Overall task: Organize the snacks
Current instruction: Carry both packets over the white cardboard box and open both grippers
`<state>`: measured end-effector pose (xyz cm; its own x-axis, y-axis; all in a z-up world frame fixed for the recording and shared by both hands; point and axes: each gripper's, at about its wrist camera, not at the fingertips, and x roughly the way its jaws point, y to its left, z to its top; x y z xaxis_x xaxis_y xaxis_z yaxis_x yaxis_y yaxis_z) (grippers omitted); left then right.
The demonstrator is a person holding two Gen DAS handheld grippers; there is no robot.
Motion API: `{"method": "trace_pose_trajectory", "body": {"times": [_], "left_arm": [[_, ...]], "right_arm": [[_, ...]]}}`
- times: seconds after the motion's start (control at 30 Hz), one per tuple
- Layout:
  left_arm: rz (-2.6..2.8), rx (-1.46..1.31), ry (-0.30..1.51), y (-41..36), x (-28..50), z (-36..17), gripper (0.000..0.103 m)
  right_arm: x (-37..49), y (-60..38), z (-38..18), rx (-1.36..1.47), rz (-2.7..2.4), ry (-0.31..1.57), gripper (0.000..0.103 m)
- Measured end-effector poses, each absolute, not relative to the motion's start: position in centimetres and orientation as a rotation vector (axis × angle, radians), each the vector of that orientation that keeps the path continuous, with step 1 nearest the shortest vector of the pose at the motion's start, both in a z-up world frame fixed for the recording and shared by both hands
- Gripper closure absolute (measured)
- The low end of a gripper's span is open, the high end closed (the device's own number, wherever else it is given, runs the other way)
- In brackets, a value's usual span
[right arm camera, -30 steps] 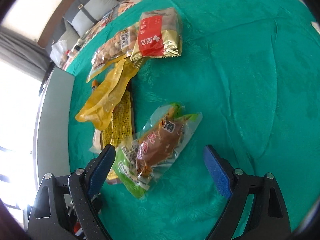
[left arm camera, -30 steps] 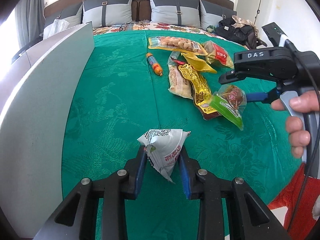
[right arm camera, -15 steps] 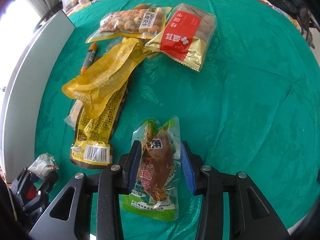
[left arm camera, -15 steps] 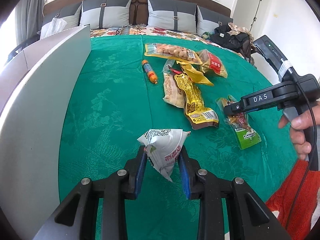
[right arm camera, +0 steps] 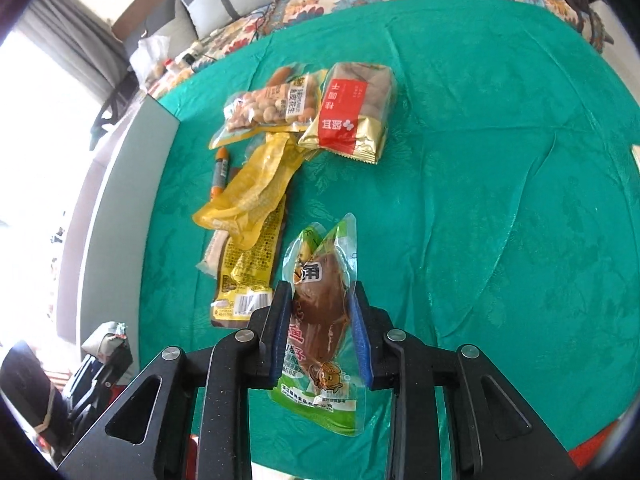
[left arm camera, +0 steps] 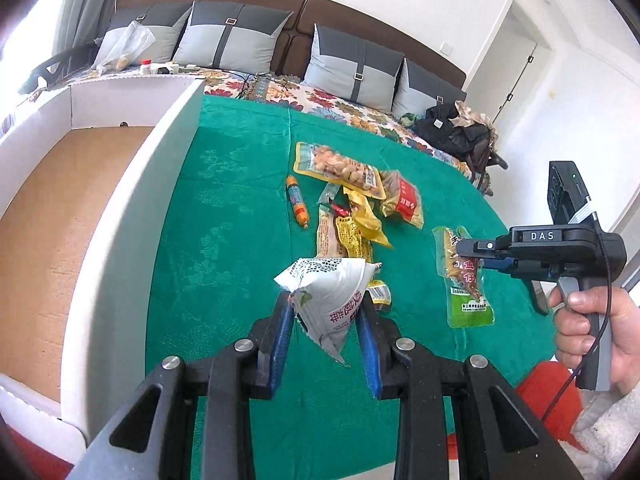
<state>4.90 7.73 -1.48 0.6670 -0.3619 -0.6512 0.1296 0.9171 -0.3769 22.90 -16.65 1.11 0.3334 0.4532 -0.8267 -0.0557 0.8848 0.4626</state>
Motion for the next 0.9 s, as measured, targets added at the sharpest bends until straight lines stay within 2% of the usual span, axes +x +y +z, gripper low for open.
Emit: {"method": "trace_pose_trajectory", "body": {"times": [0.2, 0.37, 0.4, 0.43, 0.47, 0.5, 0.53, 0.57, 0.7, 0.83, 0.9], "left_arm": [[-0.151, -0.313, 0.717, 15.5, 4.3, 4.1, 0.072], [0.069, -0.281, 0.782, 24.4, 4.0, 3.9, 0.072], [0.103, -0.268, 0.82, 25.9, 4.1, 3.1, 0.065], [0.142, -0.251, 0.869, 27.3, 4.2, 2.2, 0.045], [0.198, -0.234, 0.915, 28.5, 4.1, 1.2, 0.031], [0.263, -0.22, 0.939, 29.6, 3.6, 0.3, 0.017], [0.313, -0.21, 0.942, 30.4, 3.0, -0.1, 0.017], [0.333, -0.207, 0.942, 30.9, 2.2, -0.4, 0.017], [0.353, -0.243, 0.839, 30.1, -0.2, 0.6, 0.017], [0.32, -0.234, 0.671, 26.3, 0.6, 3.5, 0.016], [0.261, -0.208, 0.607, 23.8, 2.2, 4.5, 0.014]], "right_arm": [[21.3, -8.4, 8.2, 0.476, 0.625, 1.102, 0.074], [19.2, 4.2, 12.8, 0.396, 0.868, 1.069, 0.073], [18.4, 6.0, 13.1, 0.378, 0.899, 1.07, 0.072], [18.2, 8.1, 13.0, 0.366, 0.925, 1.077, 0.071], [18.0, 9.8, 12.5, 0.343, 0.935, 1.098, 0.068], [18.2, 11.3, 12.0, 0.316, 0.919, 1.12, 0.051], [17.4, 11.1, 11.5, 0.304, 0.895, 1.128, 0.044], [17.2, 10.8, 10.8, 0.302, 0.867, 1.127, 0.043], [16.2, 4.6, 8.1, 0.271, 0.767, 1.095, 0.043], [13.8, -3.8, 4.1, -0.007, 0.513, 0.961, 0.043], [12.9, -8.5, 1.6, -0.092, 0.388, 0.955, 0.043]]}}
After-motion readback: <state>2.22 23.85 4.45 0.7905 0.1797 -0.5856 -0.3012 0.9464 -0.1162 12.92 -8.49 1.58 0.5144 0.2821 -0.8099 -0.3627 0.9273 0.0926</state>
